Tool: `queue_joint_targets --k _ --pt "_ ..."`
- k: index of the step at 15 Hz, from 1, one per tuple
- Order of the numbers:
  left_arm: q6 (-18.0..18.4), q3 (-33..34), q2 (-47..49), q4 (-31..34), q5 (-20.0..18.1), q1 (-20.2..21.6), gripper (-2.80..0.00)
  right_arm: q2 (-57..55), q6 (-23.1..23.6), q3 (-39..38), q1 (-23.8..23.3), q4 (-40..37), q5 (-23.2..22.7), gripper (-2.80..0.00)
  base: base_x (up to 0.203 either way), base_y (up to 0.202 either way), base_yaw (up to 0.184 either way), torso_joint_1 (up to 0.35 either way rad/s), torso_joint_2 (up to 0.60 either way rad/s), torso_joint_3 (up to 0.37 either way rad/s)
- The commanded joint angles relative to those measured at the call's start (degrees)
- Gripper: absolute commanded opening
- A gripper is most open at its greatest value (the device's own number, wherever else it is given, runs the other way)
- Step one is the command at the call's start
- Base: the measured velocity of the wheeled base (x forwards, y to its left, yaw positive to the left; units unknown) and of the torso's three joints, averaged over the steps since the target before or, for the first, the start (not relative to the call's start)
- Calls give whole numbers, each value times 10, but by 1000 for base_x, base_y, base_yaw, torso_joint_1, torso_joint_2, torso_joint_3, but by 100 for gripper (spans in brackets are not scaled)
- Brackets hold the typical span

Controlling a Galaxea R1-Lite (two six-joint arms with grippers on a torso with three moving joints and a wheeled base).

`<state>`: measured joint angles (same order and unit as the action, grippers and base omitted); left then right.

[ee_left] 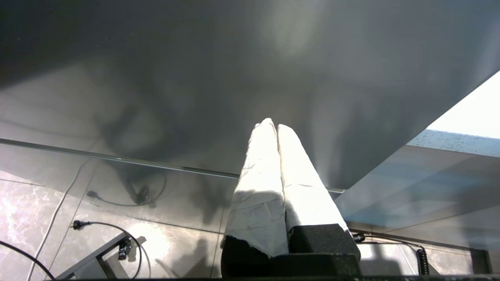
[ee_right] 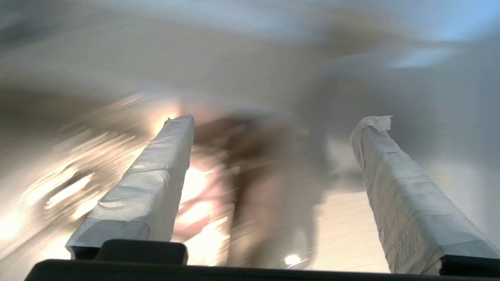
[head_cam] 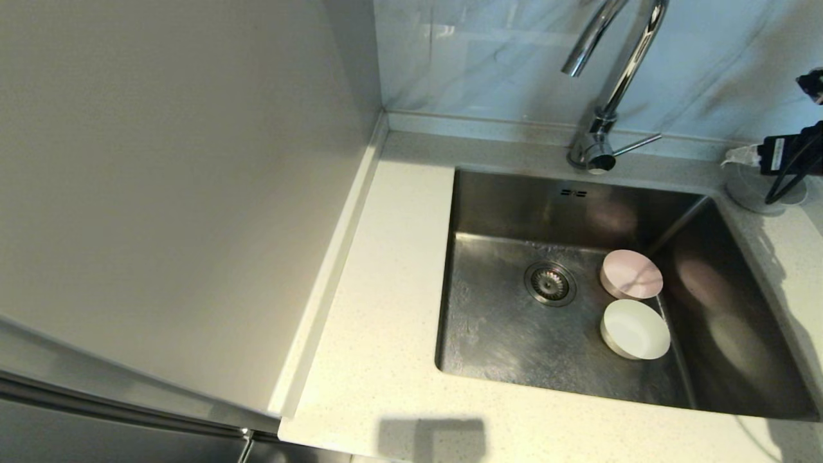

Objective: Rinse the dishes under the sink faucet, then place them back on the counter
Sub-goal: Put a bowl back to the table from the sink

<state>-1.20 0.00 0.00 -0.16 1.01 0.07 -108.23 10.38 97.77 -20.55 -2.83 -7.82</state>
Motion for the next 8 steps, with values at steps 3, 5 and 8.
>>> queue_joint_targets --k 3,5,8 --pt "0 0 -2 0 0 0 -280 104 35 -174 97 -1 -45 0 0 0 0 0 0 0" --pt "0 0 -2 0 0 0 -280 83 67 -232 123 23 -54 0 0 0 0 0 0 0" --pt "0 0 -2 0 0 0 -280 -11 123 -279 137 166 -50 0 0 0 0 0 0 0"
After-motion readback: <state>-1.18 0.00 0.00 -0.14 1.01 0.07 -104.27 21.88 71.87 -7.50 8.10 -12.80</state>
